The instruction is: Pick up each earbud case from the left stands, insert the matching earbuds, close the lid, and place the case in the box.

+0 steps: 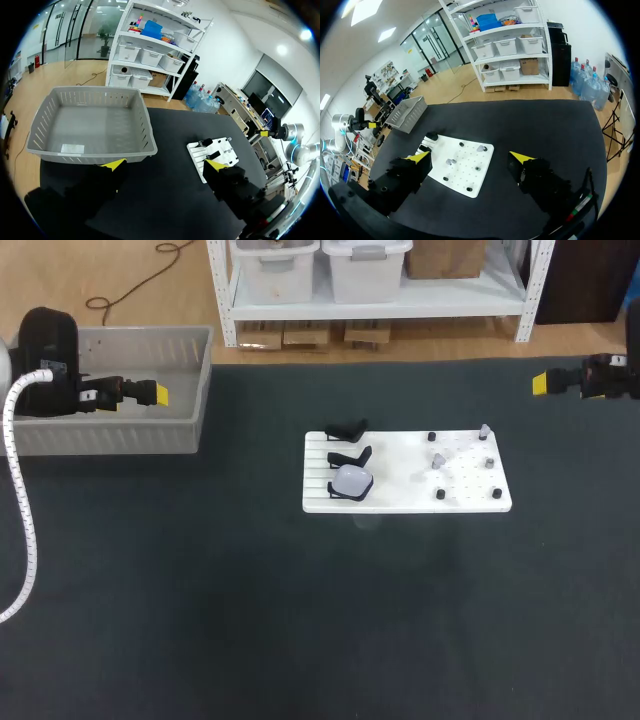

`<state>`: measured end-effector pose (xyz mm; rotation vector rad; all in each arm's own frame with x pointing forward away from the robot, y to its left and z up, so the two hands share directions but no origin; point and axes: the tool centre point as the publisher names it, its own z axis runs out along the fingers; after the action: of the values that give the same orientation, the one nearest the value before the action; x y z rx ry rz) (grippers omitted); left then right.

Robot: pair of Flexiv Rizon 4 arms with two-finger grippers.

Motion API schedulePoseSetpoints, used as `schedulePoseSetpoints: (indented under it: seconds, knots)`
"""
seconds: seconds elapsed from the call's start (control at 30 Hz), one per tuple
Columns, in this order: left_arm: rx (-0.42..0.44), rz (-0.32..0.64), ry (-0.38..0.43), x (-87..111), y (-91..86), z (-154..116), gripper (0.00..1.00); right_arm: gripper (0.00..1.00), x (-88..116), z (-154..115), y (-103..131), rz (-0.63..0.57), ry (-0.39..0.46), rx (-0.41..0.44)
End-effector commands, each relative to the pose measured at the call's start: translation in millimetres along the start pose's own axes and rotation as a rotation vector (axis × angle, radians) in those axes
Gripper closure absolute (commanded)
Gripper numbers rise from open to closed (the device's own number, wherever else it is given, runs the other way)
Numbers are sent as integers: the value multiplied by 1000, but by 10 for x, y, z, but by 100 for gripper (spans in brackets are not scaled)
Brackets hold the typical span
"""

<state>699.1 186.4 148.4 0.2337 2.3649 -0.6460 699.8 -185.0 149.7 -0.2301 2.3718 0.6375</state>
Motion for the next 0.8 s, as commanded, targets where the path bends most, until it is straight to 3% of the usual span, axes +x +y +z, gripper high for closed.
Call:
schedulePoseSetpoints:
  seconds: [0.03,0.8]
  knots:
    - [-6,-1,5,-10,-12,1,0,0,-1,-3,0,-1,1,0]
    - [8,10,2,-4,-19,-9,0,0,-1,-3,0,-1,1,0]
